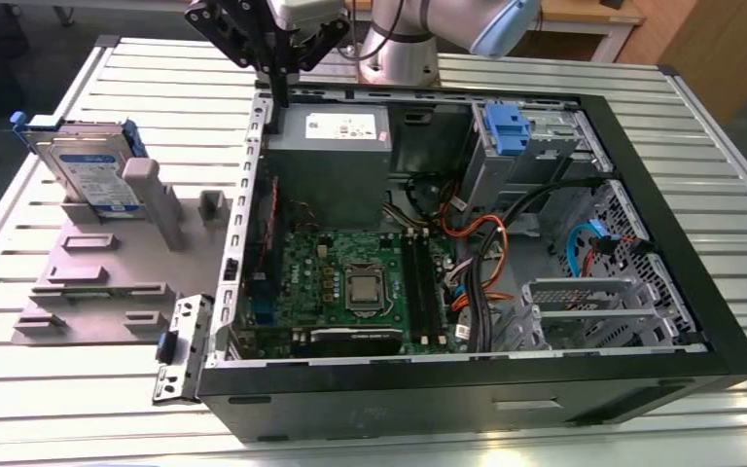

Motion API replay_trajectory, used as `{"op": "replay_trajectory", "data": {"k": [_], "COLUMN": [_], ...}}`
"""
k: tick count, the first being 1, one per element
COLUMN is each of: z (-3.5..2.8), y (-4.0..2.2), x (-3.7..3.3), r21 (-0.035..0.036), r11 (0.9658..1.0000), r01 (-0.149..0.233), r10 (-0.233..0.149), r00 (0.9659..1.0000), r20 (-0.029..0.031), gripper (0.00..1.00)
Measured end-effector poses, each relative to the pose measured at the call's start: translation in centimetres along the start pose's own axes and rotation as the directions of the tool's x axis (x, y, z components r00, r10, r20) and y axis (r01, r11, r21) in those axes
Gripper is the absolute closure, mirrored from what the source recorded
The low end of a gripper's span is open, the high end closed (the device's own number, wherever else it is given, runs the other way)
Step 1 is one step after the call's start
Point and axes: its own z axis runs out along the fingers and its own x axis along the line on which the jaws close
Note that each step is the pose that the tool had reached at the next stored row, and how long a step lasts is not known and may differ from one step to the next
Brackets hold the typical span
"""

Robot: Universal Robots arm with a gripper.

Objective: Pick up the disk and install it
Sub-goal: 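Reach for the disk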

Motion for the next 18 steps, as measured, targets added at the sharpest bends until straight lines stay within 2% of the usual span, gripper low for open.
{"op": "replay_trajectory", "data": {"k": [12, 18], "z": [-0.01, 0.00], "y": [-0.01, -0.06], "x": [0.08, 0.72], "r21": [-0.0006, -0.0006], "r11": [1.0000, 1.0000], "r01": [0.000, 0.000], "r10": [0.000, 0.000], "r00": [1.0000, 1.0000], "r20": [-0.0001, -0.0001], "gripper": [0.89, 0.89]}}
